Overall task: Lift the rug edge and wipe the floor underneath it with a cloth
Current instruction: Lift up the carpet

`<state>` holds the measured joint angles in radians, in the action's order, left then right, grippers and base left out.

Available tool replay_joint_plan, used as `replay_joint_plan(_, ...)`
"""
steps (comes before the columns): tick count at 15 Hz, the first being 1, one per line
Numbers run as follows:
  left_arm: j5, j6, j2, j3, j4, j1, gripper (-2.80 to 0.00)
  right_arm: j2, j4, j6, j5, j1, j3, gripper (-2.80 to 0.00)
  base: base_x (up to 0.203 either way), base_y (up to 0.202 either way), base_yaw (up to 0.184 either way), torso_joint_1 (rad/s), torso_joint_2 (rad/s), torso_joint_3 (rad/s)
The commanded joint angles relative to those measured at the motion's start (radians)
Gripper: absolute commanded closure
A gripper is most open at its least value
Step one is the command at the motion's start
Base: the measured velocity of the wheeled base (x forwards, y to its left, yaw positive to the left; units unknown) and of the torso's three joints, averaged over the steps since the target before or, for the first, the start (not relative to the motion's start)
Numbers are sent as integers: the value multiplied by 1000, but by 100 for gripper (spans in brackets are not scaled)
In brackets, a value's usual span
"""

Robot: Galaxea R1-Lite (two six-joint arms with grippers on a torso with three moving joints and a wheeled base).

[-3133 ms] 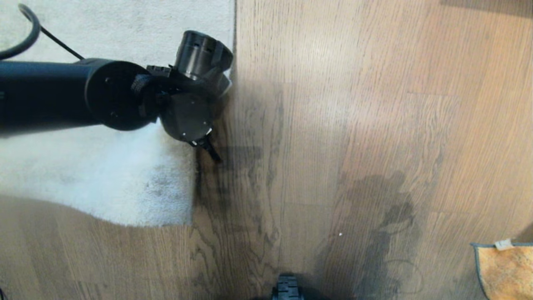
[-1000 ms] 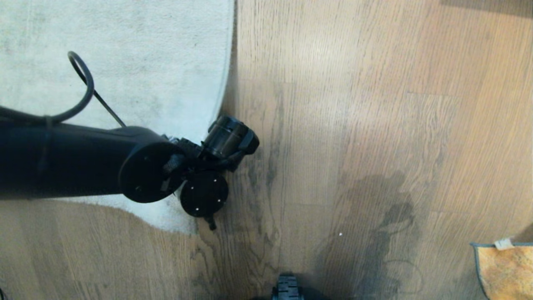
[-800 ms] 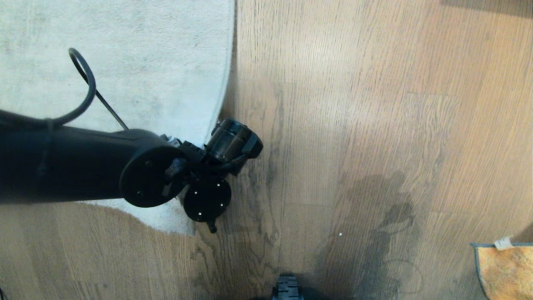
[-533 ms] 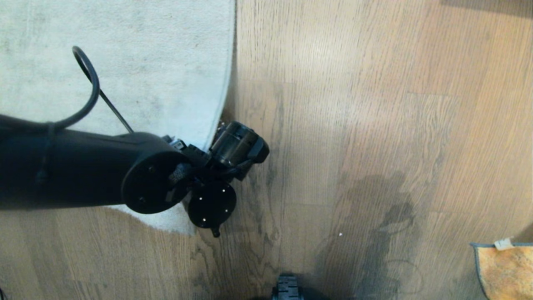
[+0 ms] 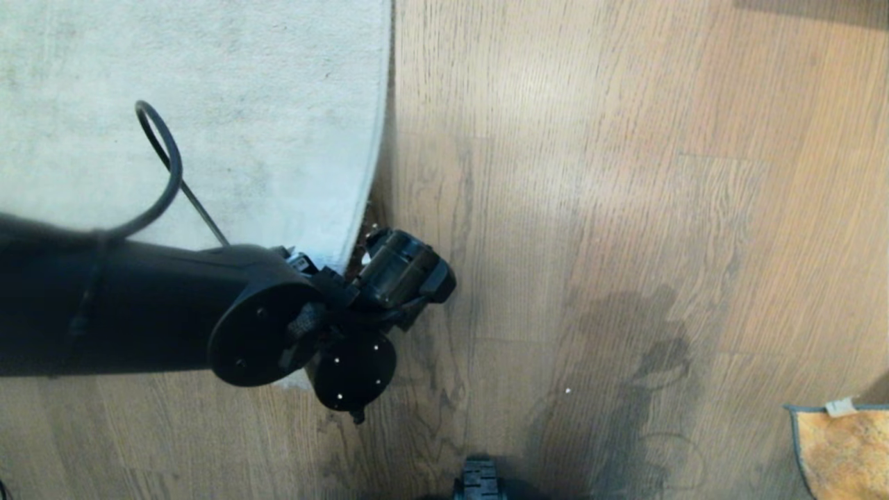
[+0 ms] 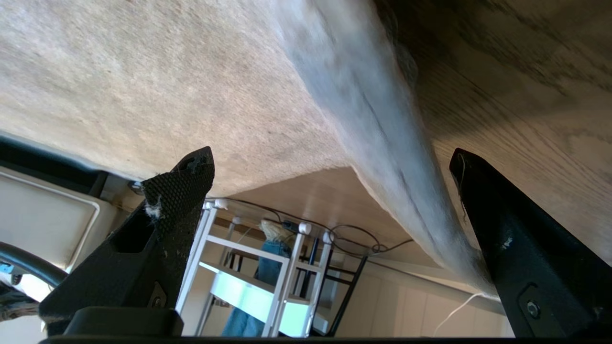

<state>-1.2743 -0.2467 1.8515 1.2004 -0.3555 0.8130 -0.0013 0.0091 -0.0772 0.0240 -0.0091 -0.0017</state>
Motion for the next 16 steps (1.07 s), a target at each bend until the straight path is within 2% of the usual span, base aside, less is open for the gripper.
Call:
replay_joint_plan(1, -8, 10, -2, -29, -3, 4, -280, 1, 0, -1, 1, 0, 0, 0, 0, 0, 0, 0, 0, 0)
replay_joint_plan(6, -3, 15, 11, -42, -2, -2, -280, 1, 0, -1, 1, 0, 0, 0, 0, 0, 0, 0, 0, 0)
replay_joint_plan(10, 0, 98, 58, -56, -2, -5, -280, 1, 0, -1, 1, 0, 0, 0, 0, 0, 0, 0, 0, 0)
replay_joint_plan(16, 1, 93, 68, -48, 0, -41, -280, 1, 0, -1, 1, 0, 0, 0, 0, 0, 0, 0, 0, 0)
